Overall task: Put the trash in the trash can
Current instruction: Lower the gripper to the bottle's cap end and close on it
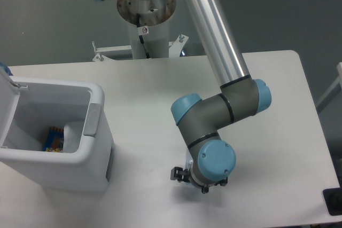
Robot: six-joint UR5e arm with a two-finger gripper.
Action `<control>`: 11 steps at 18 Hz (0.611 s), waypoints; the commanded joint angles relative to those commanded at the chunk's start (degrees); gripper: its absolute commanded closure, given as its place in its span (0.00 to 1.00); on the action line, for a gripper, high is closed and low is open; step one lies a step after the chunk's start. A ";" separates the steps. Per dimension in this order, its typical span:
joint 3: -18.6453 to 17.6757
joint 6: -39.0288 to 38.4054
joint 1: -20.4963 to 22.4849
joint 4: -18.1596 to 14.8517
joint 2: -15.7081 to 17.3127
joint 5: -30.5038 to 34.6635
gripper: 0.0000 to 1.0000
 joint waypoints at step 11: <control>-0.26 -0.09 -0.09 -0.09 1.05 -0.17 0.62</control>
